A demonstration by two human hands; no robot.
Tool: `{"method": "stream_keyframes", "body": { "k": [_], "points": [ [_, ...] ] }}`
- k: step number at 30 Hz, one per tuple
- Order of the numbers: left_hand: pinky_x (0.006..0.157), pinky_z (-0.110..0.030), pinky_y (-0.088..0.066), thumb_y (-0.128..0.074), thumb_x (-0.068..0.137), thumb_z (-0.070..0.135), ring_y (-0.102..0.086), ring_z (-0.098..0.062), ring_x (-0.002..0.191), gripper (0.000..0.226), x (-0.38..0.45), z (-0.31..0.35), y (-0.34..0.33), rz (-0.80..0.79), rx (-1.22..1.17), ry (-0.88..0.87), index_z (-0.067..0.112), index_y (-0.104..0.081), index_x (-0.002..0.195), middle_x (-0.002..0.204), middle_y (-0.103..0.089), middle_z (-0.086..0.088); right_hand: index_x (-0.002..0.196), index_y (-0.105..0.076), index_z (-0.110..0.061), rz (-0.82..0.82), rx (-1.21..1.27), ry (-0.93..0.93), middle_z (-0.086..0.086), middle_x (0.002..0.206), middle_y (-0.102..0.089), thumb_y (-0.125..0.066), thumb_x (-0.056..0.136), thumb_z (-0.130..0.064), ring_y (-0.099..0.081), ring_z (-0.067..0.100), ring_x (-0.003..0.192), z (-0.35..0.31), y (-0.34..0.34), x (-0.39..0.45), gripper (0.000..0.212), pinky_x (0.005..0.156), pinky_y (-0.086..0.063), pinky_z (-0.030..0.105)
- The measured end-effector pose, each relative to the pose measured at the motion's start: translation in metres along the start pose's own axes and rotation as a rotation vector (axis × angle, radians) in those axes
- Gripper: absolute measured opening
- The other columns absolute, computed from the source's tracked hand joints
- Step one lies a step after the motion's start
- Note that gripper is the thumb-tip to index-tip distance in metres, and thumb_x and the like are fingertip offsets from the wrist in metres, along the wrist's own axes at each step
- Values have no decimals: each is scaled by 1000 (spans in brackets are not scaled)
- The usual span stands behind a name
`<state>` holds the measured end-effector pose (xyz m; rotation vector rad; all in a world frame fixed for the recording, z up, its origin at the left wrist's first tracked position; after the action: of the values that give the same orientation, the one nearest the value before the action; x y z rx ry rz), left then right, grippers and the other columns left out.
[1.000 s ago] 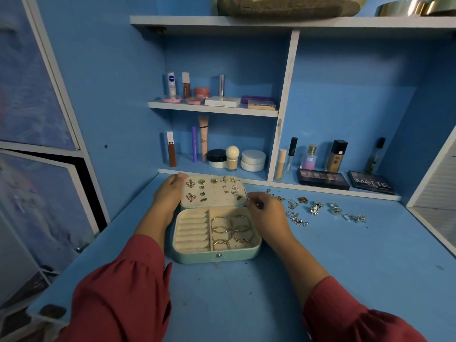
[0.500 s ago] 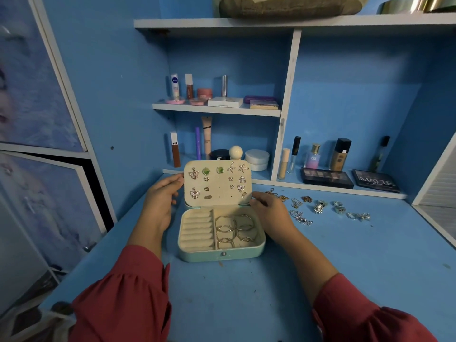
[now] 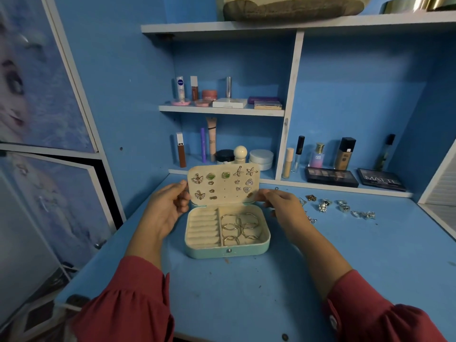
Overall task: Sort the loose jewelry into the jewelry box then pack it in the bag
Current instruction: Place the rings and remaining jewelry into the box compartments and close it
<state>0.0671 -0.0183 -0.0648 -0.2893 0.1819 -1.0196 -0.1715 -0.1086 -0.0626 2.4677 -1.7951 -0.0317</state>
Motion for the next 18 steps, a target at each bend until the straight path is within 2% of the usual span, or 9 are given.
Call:
{"method": "stream_keyframes", "body": {
  "k": [4, 7, 11, 14, 18],
  "points": [
    [38, -16, -34, -54, 95, 17, -41, -6, 41, 20, -2, 0, 3, 43, 23, 37, 5, -62, 82, 51, -54, 0, 84, -74, -16, -1, 44, -30, -2, 89, -75, -53, 96, -27, -55, 13, 81, 2, 4, 0, 25, 74, -41, 28],
    [34, -16, -31, -62, 90, 15, -41, -6, 38, 18, -4, 0, 4, 62, 74, 74, 3, -62, 77, 49, -54, -1, 79, -74, -13, -19, 81, -57, 1, 82, -75, -58, 93, -26, -53, 13, 74, 1, 8, -1, 25, 65, -41, 25],
    [33, -14, -29, -64, 88, 11, -42, -6, 36, 13, -6, 0, 7, 33, 176, 94, 2, -62, 78, 48, -55, -2, 77, -75, -8, -65, 81, -73, 10, 80, -70, -67, 87, -16, -49, 13, 67, 1, 11, -1, 15, 57, -41, 21],
    [33, -15, -29, -65, 85, 5, -42, -8, 37, 5, -5, -1, 9, 13, 267, 100, 3, -61, 82, 51, -55, -3, 80, -75, -8, -98, 52, -71, 3, 71, -67, -69, 84, -9, -49, 12, 62, 0, 14, -2, 7, 52, -40, 18],
    [33, -14, -25, -66, 83, 3, -39, -8, 36, 5, -5, -3, 9, -12, 354, 115, 3, -62, 88, 49, -53, -2, 81, -76, -9, -129, -4, -82, 4, 83, -71, -70, 82, -6, -50, 14, 66, 1, 17, -1, 6, 56, -41, 22]
  ]
}}
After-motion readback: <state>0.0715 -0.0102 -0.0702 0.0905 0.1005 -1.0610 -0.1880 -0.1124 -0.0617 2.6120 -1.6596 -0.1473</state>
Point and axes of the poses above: each hand's wrist, its own x-axis towards the middle knuckle, its own y-axis out of the back of the hand, z = x × y, the point moved 3 cm from there along x, towards the middle knuckle
